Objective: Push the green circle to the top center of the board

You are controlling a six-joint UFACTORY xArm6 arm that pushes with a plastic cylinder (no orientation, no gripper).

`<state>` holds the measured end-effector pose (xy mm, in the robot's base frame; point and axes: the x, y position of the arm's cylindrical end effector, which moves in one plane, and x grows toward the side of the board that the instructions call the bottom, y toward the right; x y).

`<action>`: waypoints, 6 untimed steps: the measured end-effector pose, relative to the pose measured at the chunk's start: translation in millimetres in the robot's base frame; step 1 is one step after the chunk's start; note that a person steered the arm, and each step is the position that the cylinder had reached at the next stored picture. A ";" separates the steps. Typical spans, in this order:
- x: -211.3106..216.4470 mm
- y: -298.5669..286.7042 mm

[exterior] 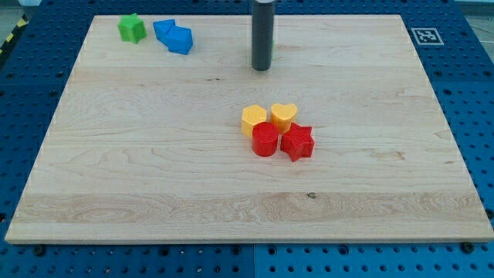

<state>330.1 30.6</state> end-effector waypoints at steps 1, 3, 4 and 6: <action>0.0 22.2; 0.0 21.3; 0.0 18.4; -3.7 18.4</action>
<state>326.3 49.0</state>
